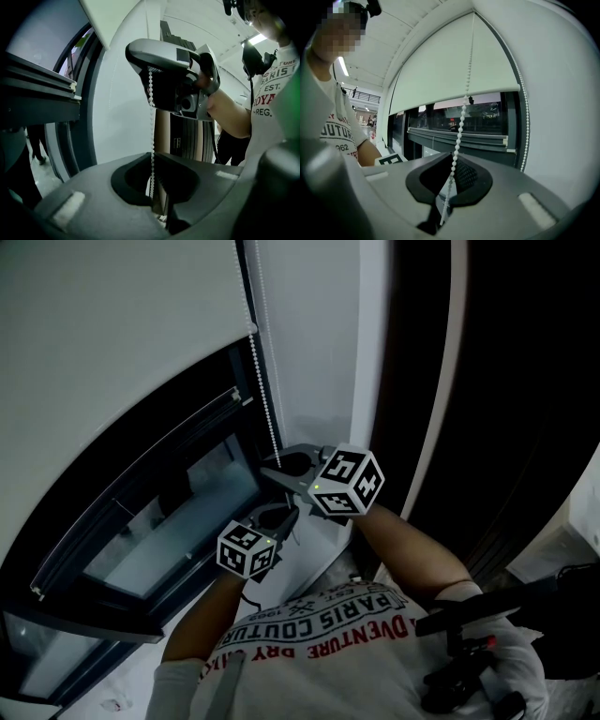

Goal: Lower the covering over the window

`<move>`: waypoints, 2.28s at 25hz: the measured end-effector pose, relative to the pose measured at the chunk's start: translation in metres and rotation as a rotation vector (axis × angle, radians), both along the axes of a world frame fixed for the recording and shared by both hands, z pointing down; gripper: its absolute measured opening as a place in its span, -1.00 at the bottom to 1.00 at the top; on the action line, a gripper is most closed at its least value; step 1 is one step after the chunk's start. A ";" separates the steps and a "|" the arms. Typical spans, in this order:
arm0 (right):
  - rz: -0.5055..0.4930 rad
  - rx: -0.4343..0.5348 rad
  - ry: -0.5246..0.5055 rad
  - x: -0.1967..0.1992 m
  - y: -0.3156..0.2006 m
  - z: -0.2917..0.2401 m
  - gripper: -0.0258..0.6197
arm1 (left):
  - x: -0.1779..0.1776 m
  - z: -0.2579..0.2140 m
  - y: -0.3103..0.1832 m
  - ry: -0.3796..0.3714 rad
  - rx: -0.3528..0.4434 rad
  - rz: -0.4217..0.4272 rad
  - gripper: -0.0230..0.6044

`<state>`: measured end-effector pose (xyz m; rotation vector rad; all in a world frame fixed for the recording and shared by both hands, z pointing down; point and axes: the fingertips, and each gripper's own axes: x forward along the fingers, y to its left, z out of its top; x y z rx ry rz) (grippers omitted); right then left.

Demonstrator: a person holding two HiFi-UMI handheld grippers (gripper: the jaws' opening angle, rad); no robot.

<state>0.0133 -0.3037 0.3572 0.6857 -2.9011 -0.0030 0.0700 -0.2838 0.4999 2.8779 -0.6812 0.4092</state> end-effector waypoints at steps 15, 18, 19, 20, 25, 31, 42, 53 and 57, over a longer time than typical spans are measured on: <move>0.088 0.045 -0.113 0.026 -0.006 -0.038 -0.83 | 0.005 0.005 0.001 -0.044 0.027 0.013 -0.86; 0.084 0.016 -0.097 0.025 -0.004 -0.023 -0.87 | 0.002 0.020 0.001 -0.089 0.044 0.003 -0.86; 0.080 0.006 -0.105 0.025 -0.003 -0.019 -0.87 | 0.000 0.025 0.001 -0.089 0.043 -0.007 -0.86; 0.077 -0.004 -0.110 0.025 -0.002 -0.015 -0.87 | -0.001 0.030 0.002 -0.088 0.038 -0.013 -0.86; 0.087 -0.066 -0.096 0.023 -0.004 0.014 -0.87 | -0.002 0.058 0.003 -0.108 -0.026 -0.026 -0.86; 0.099 -0.132 -0.052 0.020 -0.003 0.061 -0.87 | -0.007 0.101 0.011 -0.162 -0.150 -0.020 -0.86; 0.089 -0.177 -0.059 0.010 0.003 0.089 -0.88 | -0.014 0.127 0.024 -0.155 -0.231 -0.012 -0.86; 0.106 -0.185 -0.060 0.016 -0.001 0.091 -0.88 | -0.034 0.034 0.002 0.043 -0.041 -0.049 -0.62; 0.112 -0.184 -0.056 0.017 -0.003 0.093 -0.88 | -0.041 -0.041 -0.008 0.158 0.018 -0.005 -0.62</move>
